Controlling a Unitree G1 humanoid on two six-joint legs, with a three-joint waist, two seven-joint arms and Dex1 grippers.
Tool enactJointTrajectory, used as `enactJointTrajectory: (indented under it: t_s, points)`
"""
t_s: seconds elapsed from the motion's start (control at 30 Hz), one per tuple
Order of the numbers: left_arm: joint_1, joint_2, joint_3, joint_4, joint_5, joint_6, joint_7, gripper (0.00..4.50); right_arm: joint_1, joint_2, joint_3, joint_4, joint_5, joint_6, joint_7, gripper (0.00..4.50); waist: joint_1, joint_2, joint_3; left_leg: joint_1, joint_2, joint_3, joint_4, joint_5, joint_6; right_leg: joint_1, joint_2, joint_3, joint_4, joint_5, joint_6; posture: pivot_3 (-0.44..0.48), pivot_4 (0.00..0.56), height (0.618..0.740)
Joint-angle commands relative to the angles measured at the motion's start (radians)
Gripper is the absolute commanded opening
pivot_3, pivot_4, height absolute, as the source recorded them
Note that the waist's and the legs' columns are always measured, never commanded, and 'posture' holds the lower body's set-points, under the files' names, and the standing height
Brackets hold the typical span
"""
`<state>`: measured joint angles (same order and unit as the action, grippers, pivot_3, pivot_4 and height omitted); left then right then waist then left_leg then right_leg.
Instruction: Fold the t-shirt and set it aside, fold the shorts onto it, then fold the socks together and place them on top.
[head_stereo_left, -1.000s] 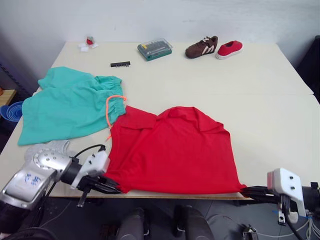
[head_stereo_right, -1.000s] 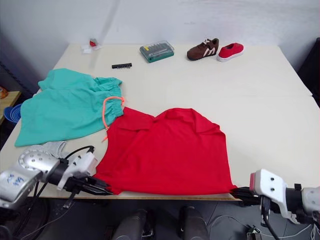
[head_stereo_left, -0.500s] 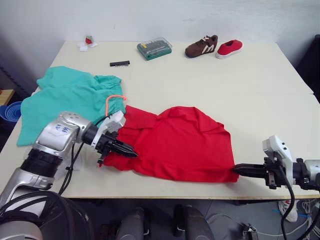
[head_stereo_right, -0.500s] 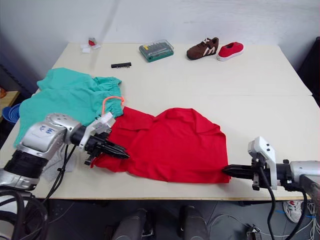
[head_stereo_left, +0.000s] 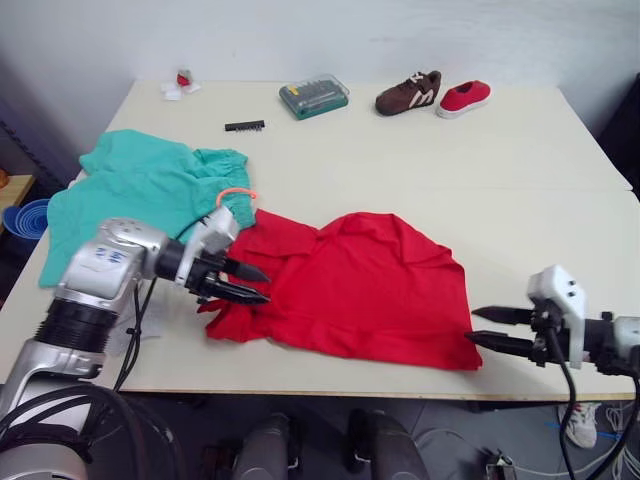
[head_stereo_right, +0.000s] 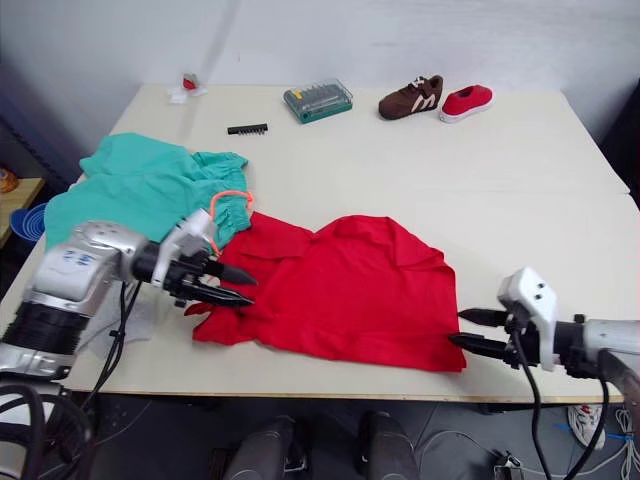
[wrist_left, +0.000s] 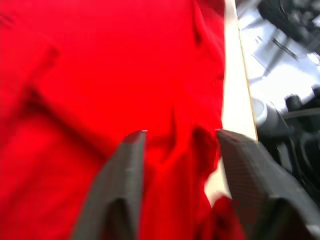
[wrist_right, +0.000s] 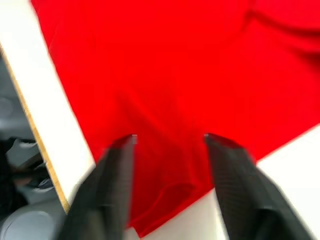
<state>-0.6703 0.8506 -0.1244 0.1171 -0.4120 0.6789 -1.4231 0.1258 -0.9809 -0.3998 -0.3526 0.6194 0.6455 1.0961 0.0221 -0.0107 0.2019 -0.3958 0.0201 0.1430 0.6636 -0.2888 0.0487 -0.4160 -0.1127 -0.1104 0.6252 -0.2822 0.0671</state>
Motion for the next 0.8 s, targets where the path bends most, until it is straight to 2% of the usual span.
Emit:
enactJointTrajectory:
  t_s: [0.03,0.1,0.13,0.27,0.4,0.6,0.8]
  points:
    - [0.046,0.054,0.11,-0.101,-0.054,0.006,0.016,3.6,0.032,0.015,-0.116,-0.109,0.072,0.038,-0.028,3.71,-0.003,0.0,0.0,0.0,0.0,0.0,0.0,0.0,0.0,0.0,0.0,0.0,0.0,0.0,0.0,0.0,0.15,0.74]
    - [0.157,0.122,0.137,-0.151,-0.012,-0.067,0.01,4.26,0.04,0.039,-0.141,-0.209,0.134,0.074,-0.074,4.42,-0.011,0.0,0.0,0.001,0.0,0.0,0.0,0.0,0.0,0.001,0.0,0.0,0.0,0.0,0.0,0.0,0.15,0.74]
    - [0.198,0.14,0.15,-0.168,-0.006,-0.086,0.013,4.47,0.036,0.048,-0.14,-0.253,0.165,0.09,-0.098,4.5,-0.015,0.0,0.0,0.003,0.0,0.001,-0.002,-0.001,-0.001,0.002,0.0,0.001,0.0,0.0,0.0,0.0,0.15,0.74]
    - [0.273,0.162,0.153,-0.165,0.013,-0.136,0.037,4.47,-0.013,0.066,-0.071,-0.374,0.251,0.122,-0.164,4.5,-0.02,0.0,0.0,0.006,0.0,0.0,-0.006,-0.002,-0.006,0.002,0.0,0.001,-0.001,-0.001,-0.001,0.0,0.15,0.74]
    - [0.284,0.17,0.134,-0.084,0.067,-0.182,0.067,4.47,-0.069,0.066,0.034,-0.414,0.233,0.117,-0.214,4.5,-0.018,0.0,0.0,0.005,0.0,-0.001,-0.008,-0.004,-0.003,0.002,-0.001,0.001,-0.003,0.0,-0.002,0.0,0.15,0.74]
    - [0.362,0.189,0.188,-0.175,-0.04,-0.015,0.061,4.47,-0.076,0.064,0.093,-0.408,0.208,0.102,-0.248,4.5,-0.023,0.0,0.0,0.003,-0.001,0.0,-0.012,-0.002,-0.006,-0.001,-0.001,0.001,-0.005,-0.001,-0.003,0.0,0.15,0.74]
    - [0.443,0.231,0.33,-0.257,-0.174,0.16,0.086,4.47,-0.046,0.062,0.083,-0.413,0.196,0.096,-0.245,4.5,-0.025,-0.001,0.0,0.002,-0.001,0.001,-0.012,-0.002,-0.003,-0.002,-0.001,0.0,-0.005,-0.002,-0.003,0.0,0.15,0.74]
